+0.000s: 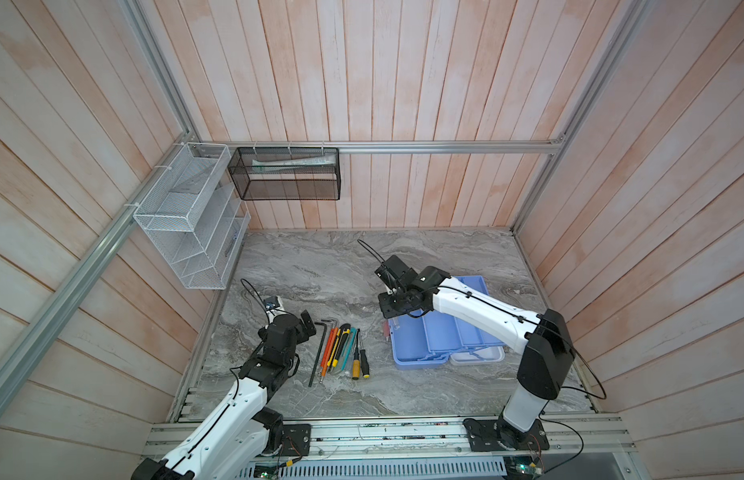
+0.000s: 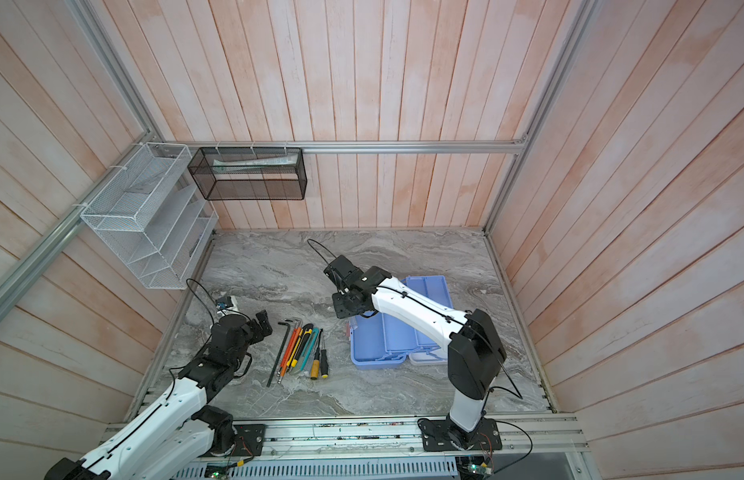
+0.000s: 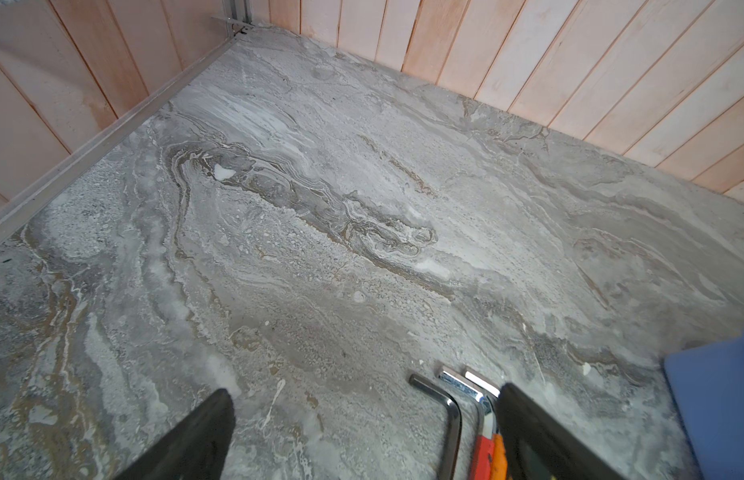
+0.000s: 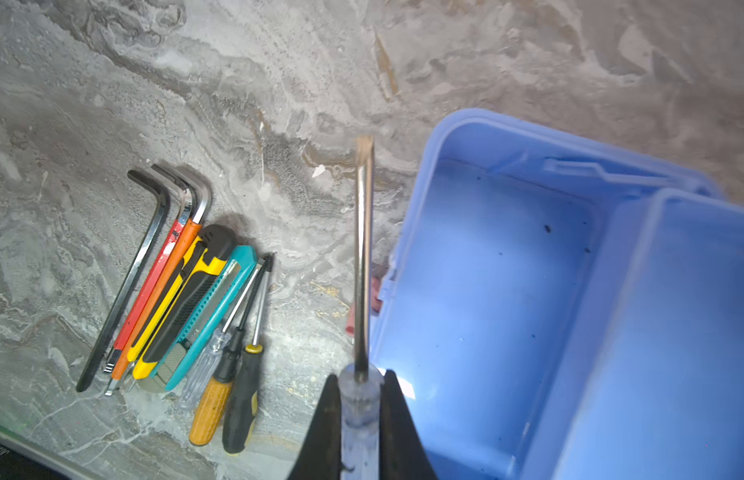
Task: Pack the tool kit
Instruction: 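Carry the screwdriver into the blue tray compartment and release it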
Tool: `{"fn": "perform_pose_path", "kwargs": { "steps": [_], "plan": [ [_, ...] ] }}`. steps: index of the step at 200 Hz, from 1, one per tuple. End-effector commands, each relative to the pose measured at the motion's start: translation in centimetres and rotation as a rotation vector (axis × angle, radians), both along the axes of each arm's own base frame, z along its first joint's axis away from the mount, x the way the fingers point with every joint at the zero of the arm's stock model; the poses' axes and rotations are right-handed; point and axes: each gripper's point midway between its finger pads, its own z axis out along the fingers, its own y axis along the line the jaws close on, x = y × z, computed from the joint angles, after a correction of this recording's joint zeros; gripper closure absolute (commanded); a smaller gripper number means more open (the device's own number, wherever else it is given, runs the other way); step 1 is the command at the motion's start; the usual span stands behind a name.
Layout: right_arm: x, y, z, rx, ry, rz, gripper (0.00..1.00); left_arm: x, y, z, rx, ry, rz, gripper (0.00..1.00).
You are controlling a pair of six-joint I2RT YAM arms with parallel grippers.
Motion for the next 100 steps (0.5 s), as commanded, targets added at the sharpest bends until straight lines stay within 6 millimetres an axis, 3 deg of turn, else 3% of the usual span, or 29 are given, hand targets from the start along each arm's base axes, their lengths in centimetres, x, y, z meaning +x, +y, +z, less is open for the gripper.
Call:
{"fn": "perform_pose_path", "kwargs": {
  "steps": [1, 43, 79, 100],
  "plan": [
    [0.0, -4.2, 1.0, -0.072, -0.012, -0.036, 1.00, 0.5, -0.1, 1.2, -0.007, -0.024, -0.003, 0.00],
    [0.2, -11.7, 2.3, -0.112, -0.063, -0.181, 1.00, 0.5, -0.1, 1.1, -0.008, -0.022, -0.005, 0.00],
    [-0.4, -17.4, 1.2, -0.231, -0.078, -0.242, 1.00, 0.6, -0.1, 1.0, -0.008, -0.018, -0.004, 0.00],
    [-0.4, -19.5, 1.0, -0.261, -0.073, -0.283, 1.00, 0.6, -0.1, 1.1, -0.008, -0.021, 0.000, 0.00]
  ]
}}
